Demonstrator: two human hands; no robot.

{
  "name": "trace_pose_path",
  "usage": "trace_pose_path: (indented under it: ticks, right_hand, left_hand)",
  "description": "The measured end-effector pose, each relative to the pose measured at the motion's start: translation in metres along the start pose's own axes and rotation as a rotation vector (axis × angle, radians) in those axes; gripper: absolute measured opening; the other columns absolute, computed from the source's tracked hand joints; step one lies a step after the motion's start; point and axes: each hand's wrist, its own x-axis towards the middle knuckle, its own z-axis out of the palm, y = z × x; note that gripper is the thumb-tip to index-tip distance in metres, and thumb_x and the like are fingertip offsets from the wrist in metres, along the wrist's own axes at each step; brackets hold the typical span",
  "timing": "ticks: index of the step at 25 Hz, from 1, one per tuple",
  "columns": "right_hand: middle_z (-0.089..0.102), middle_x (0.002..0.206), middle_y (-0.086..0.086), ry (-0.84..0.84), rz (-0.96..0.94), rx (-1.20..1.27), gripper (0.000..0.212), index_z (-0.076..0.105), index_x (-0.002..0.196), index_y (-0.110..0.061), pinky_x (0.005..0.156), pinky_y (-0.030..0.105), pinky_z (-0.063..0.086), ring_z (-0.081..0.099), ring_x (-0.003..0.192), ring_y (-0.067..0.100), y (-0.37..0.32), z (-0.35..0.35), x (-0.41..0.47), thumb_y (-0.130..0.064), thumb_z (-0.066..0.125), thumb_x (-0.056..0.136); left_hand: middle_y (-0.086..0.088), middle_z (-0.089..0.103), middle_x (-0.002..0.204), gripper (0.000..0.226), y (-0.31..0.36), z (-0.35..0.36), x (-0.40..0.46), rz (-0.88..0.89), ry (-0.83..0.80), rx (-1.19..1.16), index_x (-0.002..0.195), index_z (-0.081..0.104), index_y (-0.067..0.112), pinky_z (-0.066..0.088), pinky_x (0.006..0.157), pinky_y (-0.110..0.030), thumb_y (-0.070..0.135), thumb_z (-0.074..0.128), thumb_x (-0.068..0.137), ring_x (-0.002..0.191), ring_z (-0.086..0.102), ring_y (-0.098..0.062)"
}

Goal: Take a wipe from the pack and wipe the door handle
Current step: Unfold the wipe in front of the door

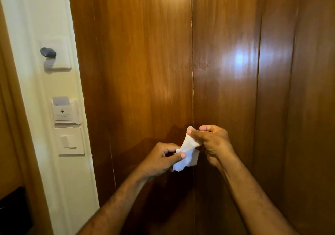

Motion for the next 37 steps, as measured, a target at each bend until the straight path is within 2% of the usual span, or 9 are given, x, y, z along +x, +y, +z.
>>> trace_pose_path:
  ticks: [2, 5, 10, 13, 19, 23, 28, 32, 37]
  right_hand:
    - [0.068, 0.086, 0.016, 0.031, 0.041, 0.015, 0.036, 0.058, 0.085, -0.011, 0.054, 0.031, 0.052, 0.068, 0.075, 0.027, 0.001, -0.001, 0.002, -0.011, 0.088, 0.063]
    - [0.069, 0.084, 0.015, 0.076, 0.042, 0.011, 0.035, 0.057, 0.086, -0.009, 0.044, 0.026, 0.047, 0.067, 0.066, 0.023, 0.005, 0.002, 0.001, -0.012, 0.085, 0.066]
    - [0.068, 0.093, 0.025, 0.113, 0.167, 0.183, 0.03, 0.057, 0.103, 0.001, 0.038, 0.025, 0.052, 0.07, 0.05, 0.025, 0.008, 0.005, 0.001, -0.009, 0.075, 0.08]
    - [0.067, 0.097, 0.025, 0.049, 0.243, 0.231, 0.03, 0.054, 0.107, 0.003, 0.04, 0.03, 0.057, 0.072, 0.053, 0.029, 0.007, 0.005, -0.002, 0.002, 0.07, 0.081]
    - [0.067, 0.111, 0.026, -0.148, 0.218, 0.331, 0.054, 0.052, 0.12, 0.001, 0.066, 0.035, 0.063, 0.071, 0.093, 0.036, 0.004, -0.006, -0.001, 0.005, 0.076, 0.071]
    - [0.071, 0.097, 0.022, -0.156, 0.153, 0.203, 0.05, 0.057, 0.115, -0.002, 0.059, 0.026, 0.06, 0.072, 0.074, 0.025, 0.007, -0.01, -0.002, 0.01, 0.075, 0.071]
    - [0.071, 0.076, 0.016, -0.149, 0.166, 0.271, 0.042, 0.058, 0.104, -0.004, 0.045, 0.025, 0.054, 0.064, 0.061, 0.022, 0.01, -0.01, 0.0, 0.005, 0.079, 0.069]
    - [0.07, 0.084, 0.017, -0.158, 0.129, 0.223, 0.048, 0.055, 0.104, -0.006, 0.056, 0.032, 0.058, 0.068, 0.065, 0.024, 0.012, -0.007, -0.001, 0.005, 0.082, 0.065]
    - [0.073, 0.085, 0.02, -0.189, 0.154, 0.265, 0.057, 0.048, 0.109, -0.007, 0.051, 0.028, 0.059, 0.071, 0.059, 0.024, 0.01, -0.016, 0.003, 0.009, 0.08, 0.065]
  left_hand:
    - [-0.001, 0.069, 0.077, 0.017, 0.001, 0.003, -0.004, 0.016, 0.045, -0.069, 0.087, 0.077, 0.019, 0.048, 0.06, -0.026, 0.023, 0.062, 0.096, 0.068, 0.062, -0.016]
    - [0.0, 0.077, 0.093, 0.014, 0.003, 0.005, 0.002, 0.082, 0.207, -0.118, 0.097, 0.078, 0.018, 0.055, 0.072, -0.027, 0.01, 0.072, 0.088, 0.087, 0.071, -0.017]
    - [-0.005, 0.074, 0.081, 0.002, 0.014, 0.008, 0.006, 0.021, 0.19, -0.151, 0.087, 0.074, 0.009, 0.052, 0.055, -0.031, 0.01, 0.074, 0.085, 0.067, 0.067, -0.016]
    - [-0.004, 0.074, 0.083, 0.014, 0.014, 0.015, 0.007, 0.039, 0.213, -0.126, 0.093, 0.073, 0.009, 0.054, 0.052, -0.03, 0.018, 0.077, 0.083, 0.067, 0.068, -0.014]
    - [-0.003, 0.074, 0.078, 0.007, 0.013, 0.015, 0.013, 0.017, 0.274, -0.17, 0.089, 0.075, 0.009, 0.051, 0.053, -0.026, 0.013, 0.069, 0.09, 0.065, 0.065, -0.012]
    - [0.009, 0.07, 0.07, 0.008, 0.02, 0.016, 0.014, 0.039, 0.184, -0.094, 0.079, 0.072, 0.014, 0.046, 0.056, -0.014, 0.011, 0.074, 0.086, 0.063, 0.06, 0.001]
    - [-0.003, 0.07, 0.073, 0.021, 0.021, 0.024, 0.012, -0.015, 0.162, -0.263, 0.087, 0.07, 0.004, 0.05, 0.049, -0.021, 0.021, 0.062, 0.094, 0.058, 0.062, -0.009]
    - [-0.013, 0.077, 0.089, 0.017, 0.015, 0.023, 0.013, 0.053, 0.188, -0.187, 0.097, 0.075, 0.004, 0.054, 0.051, -0.028, 0.018, 0.069, 0.088, 0.072, 0.069, -0.021]
    - [-0.008, 0.076, 0.08, 0.013, 0.017, 0.016, 0.012, 0.024, 0.176, -0.172, 0.091, 0.077, 0.006, 0.051, 0.05, -0.025, 0.015, 0.067, 0.09, 0.068, 0.066, -0.014]
